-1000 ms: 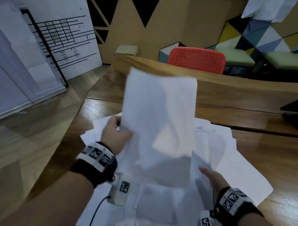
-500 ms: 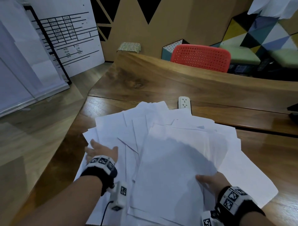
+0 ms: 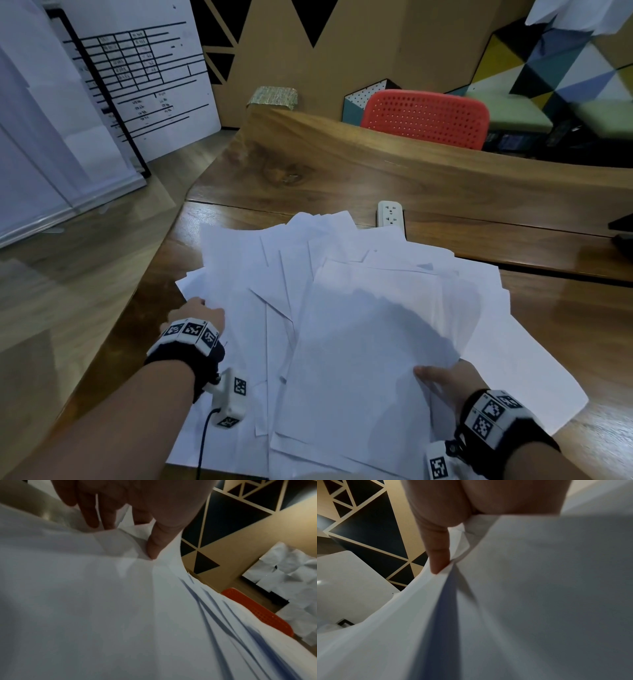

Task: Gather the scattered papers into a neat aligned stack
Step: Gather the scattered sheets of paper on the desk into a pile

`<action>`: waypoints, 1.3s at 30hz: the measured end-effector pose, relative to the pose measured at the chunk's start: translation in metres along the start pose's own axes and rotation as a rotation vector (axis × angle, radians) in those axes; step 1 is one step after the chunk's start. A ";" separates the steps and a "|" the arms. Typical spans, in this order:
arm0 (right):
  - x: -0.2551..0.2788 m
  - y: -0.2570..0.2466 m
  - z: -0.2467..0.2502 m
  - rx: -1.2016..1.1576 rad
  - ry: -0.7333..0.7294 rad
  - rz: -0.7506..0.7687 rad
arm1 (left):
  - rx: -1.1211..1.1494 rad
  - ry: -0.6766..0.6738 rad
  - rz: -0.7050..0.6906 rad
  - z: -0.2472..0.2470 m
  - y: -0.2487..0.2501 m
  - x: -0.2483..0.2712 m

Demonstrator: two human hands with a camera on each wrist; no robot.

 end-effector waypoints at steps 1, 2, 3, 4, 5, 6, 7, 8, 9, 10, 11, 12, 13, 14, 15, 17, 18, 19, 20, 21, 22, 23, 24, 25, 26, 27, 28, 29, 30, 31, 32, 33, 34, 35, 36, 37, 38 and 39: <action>0.000 0.000 0.000 0.001 0.000 -0.002 | 0.012 0.007 -0.016 0.002 0.000 0.002; 0.002 -0.002 0.000 0.002 -0.001 -0.005 | 0.040 0.010 -0.045 0.003 0.001 0.005; 0.003 -0.003 0.000 0.003 -0.006 -0.004 | 0.082 0.011 -0.078 0.005 0.005 0.009; 0.005 -0.005 -0.001 0.005 -0.009 0.000 | 0.132 0.026 -0.119 0.006 0.008 0.011; 0.006 -0.006 -0.001 0.007 -0.007 0.001 | 0.175 0.061 -0.169 0.008 0.011 0.013; 0.008 -0.008 -0.001 0.013 -0.005 0.003 | 0.213 0.112 -0.230 0.013 0.015 0.019; 0.008 -0.009 -0.001 0.019 0.001 0.004 | 0.255 0.164 -0.291 0.017 0.020 0.024; 0.010 -0.010 -0.001 0.026 0.002 0.006 | 0.303 0.213 -0.341 0.022 0.023 0.030; 0.011 -0.011 -0.001 0.038 0.004 0.004 | 0.355 0.245 -0.370 0.026 0.026 0.036; 0.013 -0.013 -0.001 0.044 0.005 0.006 | 0.396 0.263 -0.393 0.030 0.028 0.040; 0.013 -0.014 -0.001 0.050 0.012 0.005 | 0.418 0.273 -0.412 0.034 0.031 0.045; 0.014 -0.016 -0.002 0.057 0.021 0.004 | 0.425 0.276 -0.433 0.037 0.035 0.048; 0.014 -0.019 -0.001 0.073 0.040 0.004 | 0.432 0.280 -0.461 0.042 0.038 0.050; 0.013 -0.022 0.000 0.090 0.059 0.010 | 0.448 0.291 -0.495 0.047 0.043 0.051; 0.012 -0.026 0.002 0.102 0.082 0.017 | 0.472 0.311 -0.544 0.054 0.048 0.051; 0.009 -0.037 0.007 0.135 0.120 0.028 | 0.559 0.331 -0.645 0.069 0.057 0.053; 0.006 -0.042 0.009 0.160 0.135 0.031 | 0.611 0.333 -0.685 0.077 0.062 0.055; 0.004 -0.046 0.011 0.191 0.150 0.027 | 0.678 0.337 -0.724 0.086 0.066 0.060; 0.001 -0.050 0.013 0.222 0.158 0.030 | 0.766 0.347 -0.772 0.095 0.071 0.066; -0.001 -0.054 0.013 0.255 0.163 0.037 | 0.858 0.359 -0.822 0.105 0.077 0.074; -0.002 -0.057 0.013 0.287 0.160 0.046 | 0.930 0.363 -0.858 0.111 0.081 0.078; -0.003 -0.058 0.012 0.314 0.151 0.049 | 0.943 0.339 -0.847 0.114 0.085 0.079; -0.004 -0.058 0.010 0.331 0.134 0.052 | 0.899 0.280 -0.790 0.112 0.090 0.078; -0.003 -0.057 0.008 0.341 0.119 0.045 | 0.805 0.213 -0.688 0.104 0.092 0.073; -0.002 -0.056 0.006 0.346 0.110 0.034 | 0.697 0.157 -0.573 0.093 0.091 0.065; -0.002 -0.053 0.004 0.349 0.108 0.020 | 0.609 0.109 -0.474 0.080 0.087 0.059; -0.001 -0.051 0.003 0.354 0.109 0.010 | 0.519 0.073 -0.402 0.068 0.082 0.053; 0.000 -0.049 0.001 0.355 0.110 0.003 | 0.393 0.056 -0.371 0.059 0.078 0.049; 0.001 -0.048 0.000 0.349 0.115 -0.001 | 0.267 0.057 -0.378 0.052 0.076 0.046; 0.001 -0.047 0.000 0.341 0.119 0.000 | 0.186 0.078 -0.406 0.051 0.075 0.042; 0.000 -0.047 0.000 0.334 0.119 0.003 | 0.159 0.113 -0.433 0.053 0.077 0.038; 0.000 -0.046 0.000 0.329 0.117 0.006 | 0.181 0.158 -0.459 0.058 0.081 0.039; 0.001 -0.047 0.000 0.324 0.118 0.010 | 0.263 0.198 -0.473 0.066 0.085 0.039; 0.002 -0.047 0.000 0.317 0.120 0.010 | 0.385 0.229 -0.494 0.076 0.091 0.046; 0.002 -0.047 0.000 0.313 0.119 0.015 | 0.520 0.251 -0.507 0.087 0.097 0.053; 0.002 -0.048 0.001 0.310 0.118 0.020 | 0.637 0.272 -0.523 0.100 0.103 0.061; 0.003 -0.049 0.000 0.315 0.113 0.024 | 0.720 0.297 -0.525 0.112 0.109 0.068; 0.004 -0.050 0.001 0.320 0.107 0.021 | 0.783 0.320 -0.532 0.125 0.114 0.078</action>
Point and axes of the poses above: each hand's wrist, its own x-axis away from the middle knuckle, its own z-axis out of the back of the hand, y = z × x, the point moved 4 cm from there along -x, towards the middle knuckle, and after that the axes turned 2 degrees about z, right-handed, at the moved point
